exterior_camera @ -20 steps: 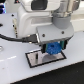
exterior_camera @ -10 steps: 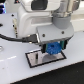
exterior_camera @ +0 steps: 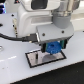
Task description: Insert the blue gear onto the right peg, followed by the red gear
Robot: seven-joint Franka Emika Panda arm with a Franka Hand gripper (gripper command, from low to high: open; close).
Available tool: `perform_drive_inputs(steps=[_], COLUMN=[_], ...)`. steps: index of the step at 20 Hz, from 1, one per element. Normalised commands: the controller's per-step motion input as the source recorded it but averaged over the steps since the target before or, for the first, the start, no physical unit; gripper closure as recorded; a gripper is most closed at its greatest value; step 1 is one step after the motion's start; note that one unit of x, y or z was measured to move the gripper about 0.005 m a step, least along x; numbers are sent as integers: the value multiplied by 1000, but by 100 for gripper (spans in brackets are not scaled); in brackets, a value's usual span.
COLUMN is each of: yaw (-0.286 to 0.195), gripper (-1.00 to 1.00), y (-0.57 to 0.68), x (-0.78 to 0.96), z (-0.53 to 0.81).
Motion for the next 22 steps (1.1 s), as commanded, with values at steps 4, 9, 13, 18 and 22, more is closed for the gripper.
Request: perform_drive_inputs(steps=[4,9,13,18,22], yaw=[0,0,0,0,0], gripper=[100,100,100,100,100], y=[-20,-40,-17,-29,-73], x=[183,151,159,392,357], z=[-106,-214,-163,345,366])
